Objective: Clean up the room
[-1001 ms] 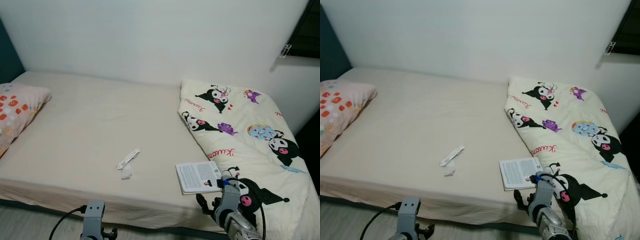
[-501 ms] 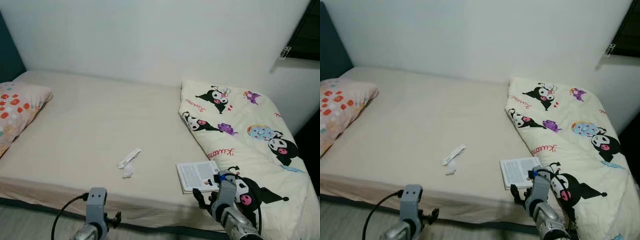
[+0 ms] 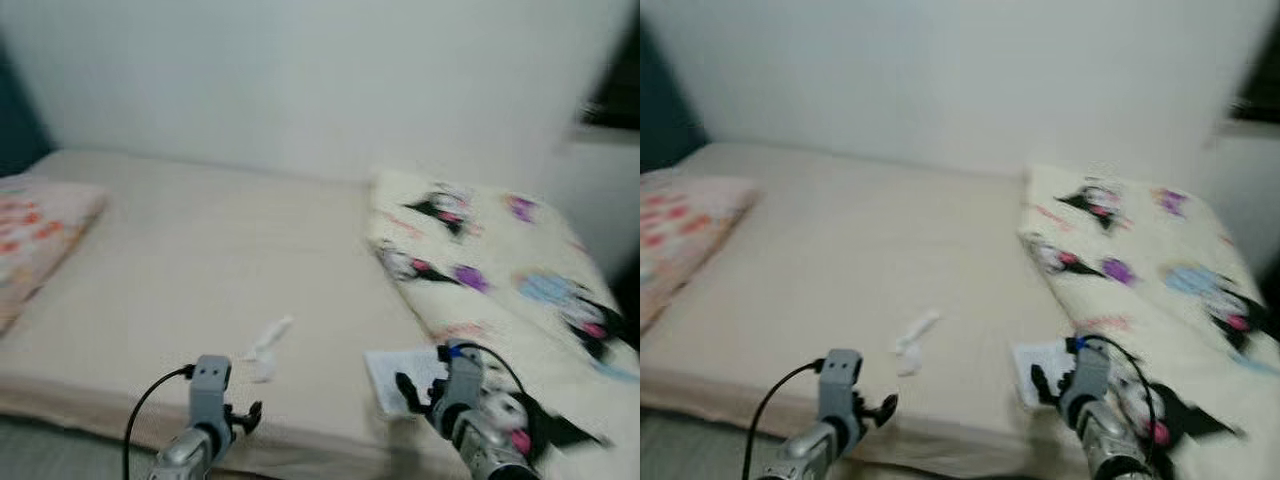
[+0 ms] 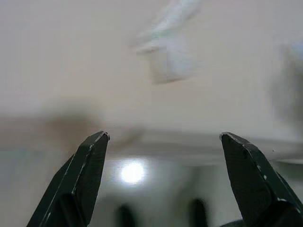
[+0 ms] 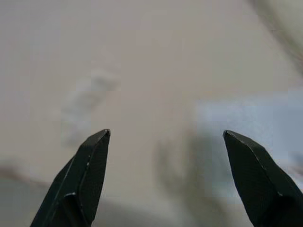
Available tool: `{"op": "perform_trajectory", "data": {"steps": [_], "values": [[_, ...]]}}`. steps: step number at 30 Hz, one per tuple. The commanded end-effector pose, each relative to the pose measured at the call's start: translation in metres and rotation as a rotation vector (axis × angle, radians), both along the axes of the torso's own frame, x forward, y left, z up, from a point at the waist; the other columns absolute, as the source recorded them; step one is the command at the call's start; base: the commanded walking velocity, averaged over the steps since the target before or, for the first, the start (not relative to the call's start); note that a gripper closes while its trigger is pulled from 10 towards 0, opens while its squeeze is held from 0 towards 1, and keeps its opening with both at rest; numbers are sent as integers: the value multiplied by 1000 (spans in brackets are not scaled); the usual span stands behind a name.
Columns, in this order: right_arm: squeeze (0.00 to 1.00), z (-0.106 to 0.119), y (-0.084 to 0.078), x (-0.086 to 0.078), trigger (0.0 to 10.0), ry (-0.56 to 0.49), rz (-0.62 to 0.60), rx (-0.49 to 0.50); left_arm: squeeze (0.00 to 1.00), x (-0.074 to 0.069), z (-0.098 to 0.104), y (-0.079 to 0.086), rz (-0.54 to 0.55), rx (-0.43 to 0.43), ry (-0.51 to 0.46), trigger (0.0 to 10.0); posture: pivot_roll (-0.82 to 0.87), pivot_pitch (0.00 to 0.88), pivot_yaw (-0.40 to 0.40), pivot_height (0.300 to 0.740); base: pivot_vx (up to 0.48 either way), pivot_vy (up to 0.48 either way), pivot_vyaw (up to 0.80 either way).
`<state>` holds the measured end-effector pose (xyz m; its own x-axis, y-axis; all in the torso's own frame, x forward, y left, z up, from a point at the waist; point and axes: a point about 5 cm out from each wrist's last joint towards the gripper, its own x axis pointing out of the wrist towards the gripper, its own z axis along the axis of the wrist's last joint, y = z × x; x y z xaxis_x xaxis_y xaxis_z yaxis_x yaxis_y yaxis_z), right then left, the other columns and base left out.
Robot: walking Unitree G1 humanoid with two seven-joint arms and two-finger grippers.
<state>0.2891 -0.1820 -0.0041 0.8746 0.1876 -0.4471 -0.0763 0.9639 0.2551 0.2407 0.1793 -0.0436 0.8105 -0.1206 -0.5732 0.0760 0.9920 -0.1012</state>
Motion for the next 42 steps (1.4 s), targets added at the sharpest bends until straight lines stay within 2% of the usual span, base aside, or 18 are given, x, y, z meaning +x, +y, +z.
{"op": "perform_trajectory", "data": {"steps": [1, 8, 12, 15, 17, 18, 23, 28, 29, 30, 32, 37, 40, 42], "values": [[0, -10, -15, -13, 10000, 50, -27, -27, 0, 5, 3, -8, 8, -35, -16, 10000, -62, 0, -57, 740, 0, 0, 0], [0, -10, -15, -13, 10000, 52, -25, -29, 0, 4, 3, -6, -14, -23, -19, 10000, -62, 0, -59, 740, 0, -334, 0], [0, -9, -18, -12, 10000, 50, -31, -34, 0, 5, 4, -8, -21, -58, -27, 10000, -64, 0, -59, 740, 0, -308, 0], [0, -8, -22, -12, 10000, 53, -50, -46, 0, 11, 10, -11, -54, -85, -67, 10000, -64, 0, -62, 740, 0, 0, 0], [0, -8, -26, -11, 10000, 70, -68, -52, 0, 21, 19, -12, -73, -71, -118, 10000, -63, 0, -65, 740, 0, 0, 0], [0, -8, -26, -11, 10000, 70, -68, -52, 0, 21, 19, -12, -73, -71, -118, 10000, -63, 0, -65, 740, 0, 0, 0], [0, -6, -29, -8, 10000, 90, -79, -74, 0, 38, 37, -13, -89, 3, -229, 10000, -65, 0, -68, 725, 0, 0, 0], [0, -2, -30, -4, 10000, 75, -73, -79, 0, 45, 45, -16, -116, 53, -273, 10000, -70, 0, -73, 710, 0, 0, 0], [0, 1, -30, -2, 10000, 64, -72, -85, 0, 49, 49, -18, -140, 103, -307, 10000, -73, 0, -74, 700, 0, 0, 0], [0, 1, -30, -2, 10000, 64, -72, -85, 0, 49, 49, -18, -140, 103, -307, 10000, -73, 0, -74, 700, 0, 0, 0], [0, 4, -32, 1, 10000, 52, -74, -88, 0, 50, 52, -22, -178, 171, -330, 10000, -76, 0, -76, 685, 0, 0, 0], [0, 7, -34, 4, 10000, 40, -82, -88, 0, 52, 53, -26, -213, 218, -344, 10000, -78, 0, -75, 665, 0, 0, 0], [0, 12, -35, 8, 10000, 16, -90, -86, 0, 55, 57, -33, -273, 307, -379, 10000, -86, 0, -74, 650, 0, 0, 0], [0, 14, -36, 9, 10000, 9, -91, -85, 0, 56, 58, -35, -282, 326, -387, 10000, -87, 0, -74, 645, 0, 0, 0]]}}
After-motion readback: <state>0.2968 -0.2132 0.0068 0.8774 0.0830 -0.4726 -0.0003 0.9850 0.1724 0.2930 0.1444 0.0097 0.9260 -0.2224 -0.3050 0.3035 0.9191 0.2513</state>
